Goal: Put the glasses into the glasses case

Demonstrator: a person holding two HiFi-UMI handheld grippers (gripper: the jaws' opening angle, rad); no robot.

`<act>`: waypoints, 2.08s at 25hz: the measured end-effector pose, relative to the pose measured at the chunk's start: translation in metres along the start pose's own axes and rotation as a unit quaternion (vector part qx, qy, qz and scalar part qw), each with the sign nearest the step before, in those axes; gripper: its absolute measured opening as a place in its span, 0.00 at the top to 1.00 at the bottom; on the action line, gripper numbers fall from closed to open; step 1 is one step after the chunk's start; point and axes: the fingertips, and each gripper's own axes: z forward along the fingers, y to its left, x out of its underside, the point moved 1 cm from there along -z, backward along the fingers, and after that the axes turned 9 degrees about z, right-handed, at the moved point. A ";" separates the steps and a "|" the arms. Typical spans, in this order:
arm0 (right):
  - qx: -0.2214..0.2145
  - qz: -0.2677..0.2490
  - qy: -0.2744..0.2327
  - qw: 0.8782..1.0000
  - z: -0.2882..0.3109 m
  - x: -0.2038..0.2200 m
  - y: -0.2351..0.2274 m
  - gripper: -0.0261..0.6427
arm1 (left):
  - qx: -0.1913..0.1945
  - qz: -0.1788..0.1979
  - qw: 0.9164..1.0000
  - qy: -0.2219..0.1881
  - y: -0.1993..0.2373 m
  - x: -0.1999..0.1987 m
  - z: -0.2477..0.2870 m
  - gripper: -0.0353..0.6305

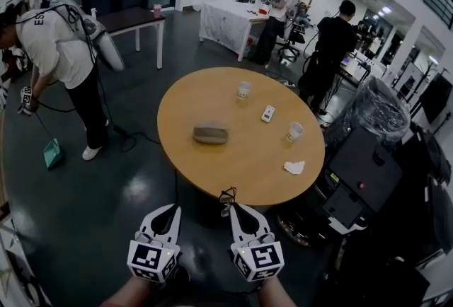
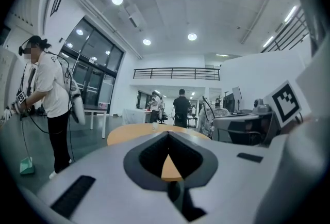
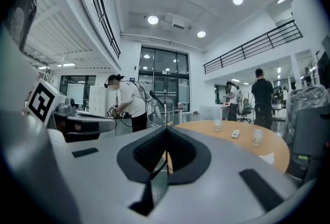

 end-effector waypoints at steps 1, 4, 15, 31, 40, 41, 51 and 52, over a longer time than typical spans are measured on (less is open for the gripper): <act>0.003 0.000 0.000 1.000 0.005 0.000 0.002 0.98 | 0.003 -0.001 1.000 0.001 0.005 0.001 0.002 0.94; 0.013 -0.001 0.001 1.000 0.017 0.000 0.004 0.98 | 0.012 0.001 1.000 0.002 0.017 0.002 0.008 0.94; 0.024 0.007 0.018 1.000 0.069 0.011 -0.022 0.98 | 0.025 -0.004 0.999 0.020 0.041 0.021 0.056 0.94; -0.014 -0.025 0.064 0.998 0.219 0.006 -0.112 0.98 | 0.012 -0.002 0.998 0.060 0.092 0.033 0.209 0.94; -0.066 -0.146 0.176 0.971 0.270 0.053 -0.154 0.98 | 0.027 0.007 0.993 0.115 0.092 0.069 0.292 0.94; -0.071 -0.163 0.192 0.965 0.275 0.060 -0.157 0.98 | 0.026 0.007 0.992 0.121 0.093 0.073 0.298 0.94; -0.105 -0.282 0.312 0.901 0.324 0.106 -0.183 0.98 | 0.006 0.015 0.984 0.178 0.114 0.118 0.354 0.94; -0.107 -0.292 0.327 0.892 0.328 0.110 -0.185 0.98 | 0.004 0.016 0.983 0.184 0.115 0.122 0.358 0.94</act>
